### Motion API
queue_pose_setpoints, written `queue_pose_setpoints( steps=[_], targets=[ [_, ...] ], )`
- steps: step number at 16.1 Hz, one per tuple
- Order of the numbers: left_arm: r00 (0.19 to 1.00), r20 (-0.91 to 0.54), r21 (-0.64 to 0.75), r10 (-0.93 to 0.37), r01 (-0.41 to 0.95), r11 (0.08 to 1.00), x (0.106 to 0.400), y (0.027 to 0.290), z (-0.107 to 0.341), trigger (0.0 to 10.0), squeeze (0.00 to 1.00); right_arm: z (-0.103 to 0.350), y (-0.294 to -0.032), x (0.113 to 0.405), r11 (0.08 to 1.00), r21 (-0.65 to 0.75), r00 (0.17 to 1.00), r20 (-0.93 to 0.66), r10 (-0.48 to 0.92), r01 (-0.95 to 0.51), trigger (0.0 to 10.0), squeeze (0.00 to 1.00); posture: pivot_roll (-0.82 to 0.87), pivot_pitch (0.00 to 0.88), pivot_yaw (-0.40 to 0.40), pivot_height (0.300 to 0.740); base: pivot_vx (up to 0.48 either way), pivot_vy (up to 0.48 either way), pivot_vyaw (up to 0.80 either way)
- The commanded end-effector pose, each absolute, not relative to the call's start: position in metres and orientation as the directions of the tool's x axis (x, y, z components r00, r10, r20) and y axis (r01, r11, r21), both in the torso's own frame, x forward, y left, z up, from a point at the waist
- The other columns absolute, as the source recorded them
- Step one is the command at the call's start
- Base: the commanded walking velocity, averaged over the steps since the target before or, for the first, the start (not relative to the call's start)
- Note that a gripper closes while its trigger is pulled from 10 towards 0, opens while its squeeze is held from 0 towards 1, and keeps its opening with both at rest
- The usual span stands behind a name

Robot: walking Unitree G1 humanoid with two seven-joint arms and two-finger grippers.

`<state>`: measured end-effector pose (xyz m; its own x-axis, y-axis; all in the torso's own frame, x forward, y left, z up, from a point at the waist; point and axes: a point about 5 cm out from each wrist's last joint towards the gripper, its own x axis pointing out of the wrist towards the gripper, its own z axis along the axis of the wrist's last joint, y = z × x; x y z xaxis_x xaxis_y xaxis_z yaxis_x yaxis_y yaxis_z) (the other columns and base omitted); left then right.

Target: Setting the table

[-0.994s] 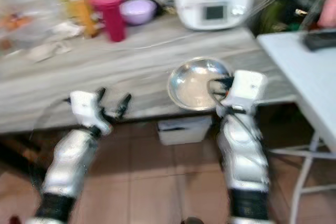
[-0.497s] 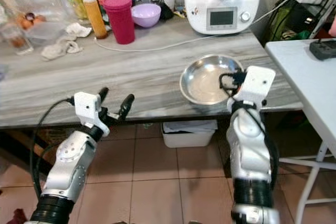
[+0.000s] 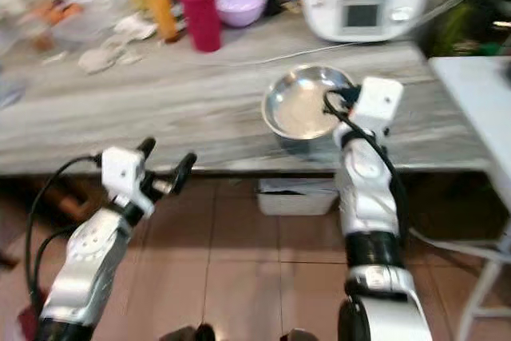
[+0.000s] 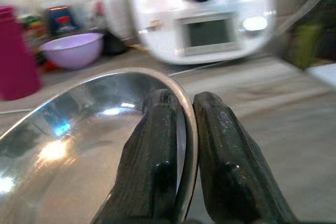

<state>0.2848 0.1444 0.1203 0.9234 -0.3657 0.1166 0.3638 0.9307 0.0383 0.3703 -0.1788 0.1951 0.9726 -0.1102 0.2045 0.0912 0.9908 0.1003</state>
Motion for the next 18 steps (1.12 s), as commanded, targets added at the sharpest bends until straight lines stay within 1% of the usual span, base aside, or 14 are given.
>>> queue_pose_setpoints(
  steps=[1,3,5,7,9,10,11,12,15,18],
  targets=[
    [0.92,0.112,0.052,-0.376,0.372,0.927,0.28,0.145,0.122,10.0,0.0,0.198,-0.173,0.374,0.991,0.116,0.972,0.219,-0.088,0.063,10.0,0.0,-0.1,0.17,0.069,0.74,0.0,0.0,0.79],
    [0.91,0.094,0.062,-0.403,0.399,0.915,0.271,0.144,0.119,10.0,0.0,0.195,-0.17,0.38,0.99,0.134,0.978,0.2,-0.064,0.038,10.0,0.0,-0.07,0.179,0.068,0.74,0.0,0.0,0.78],
    [0.881,0.079,0.083,-0.466,0.46,0.884,0.258,0.146,0.12,10.0,0.0,0.189,-0.165,0.387,0.986,0.165,0.986,0.163,-0.047,0.02,10.0,0.0,-0.04,0.196,0.062,0.74,0.0,0.0,0.63],
    [0.872,0.051,0.088,-0.486,0.481,0.872,0.253,0.151,0.118,10.0,0.0,0.187,-0.158,0.392,0.987,0.16,0.989,0.141,-0.032,0.009,10.0,0.0,-0.04,0.199,0.066,0.74,0.0,0.0,0.0],
    [0.833,0.038,0.098,-0.553,0.547,0.831,0.249,0.145,0.12,10.0,0.0,0.188,-0.157,0.395,0.985,0.171,0.989,0.144,-0.027,0.002,10.0,0.0,-0.02,0.195,0.064,0.74,0.0,0.0,0.0],
    [0.818,0.036,0.108,-0.574,0.568,0.816,0.249,0.143,0.121,10.0,0.0,0.184,-0.156,0.397,0.98,0.199,0.993,0.114,-0.025,0.002,10.0,0.0,-0.03,0.191,0.062,0.74,0.0,0.0,0.0],
    [0.81,0.038,0.103,-0.585,0.579,0.809,0.25,0.141,0.123,10.0,0.0,0.179,-0.154,0.398,0.972,0.234,0.997,0.082,-0.016,-0.004,10.0,0.0,-0.03,0.186,0.063,0.74,0.0,0.0,0.0],
    [0.809,0.038,0.102,-0.587,0.581,0.807,0.25,0.14,0.123,10.0,0.0,0.177,-0.153,0.398,0.974,0.227,0.997,0.074,-0.012,-0.005,10.0,0.0,-0.03,0.186,0.064,0.74,0.0,0.0,0.0],
    [0.773,0.049,0.091,-0.632,0.627,0.774,0.254,0.127,0.124,10.0,0.0,0.17,-0.149,0.399,0.973,0.232,0.999,0.037,0.015,-0.023,10.0,0.0,-0.05,0.181,0.068,0.74,0.0,0.0,0.0],
    [0.747,0.068,0.085,-0.661,0.656,0.75,0.26,0.119,0.128,10.0,0.0,0.17,-0.15,0.401,0.968,0.247,0.999,0.03,0.025,-0.032,10.0,0.0,-0.08,0.156,0.072,0.74,0.0,0.0,0.0]
  ],
)
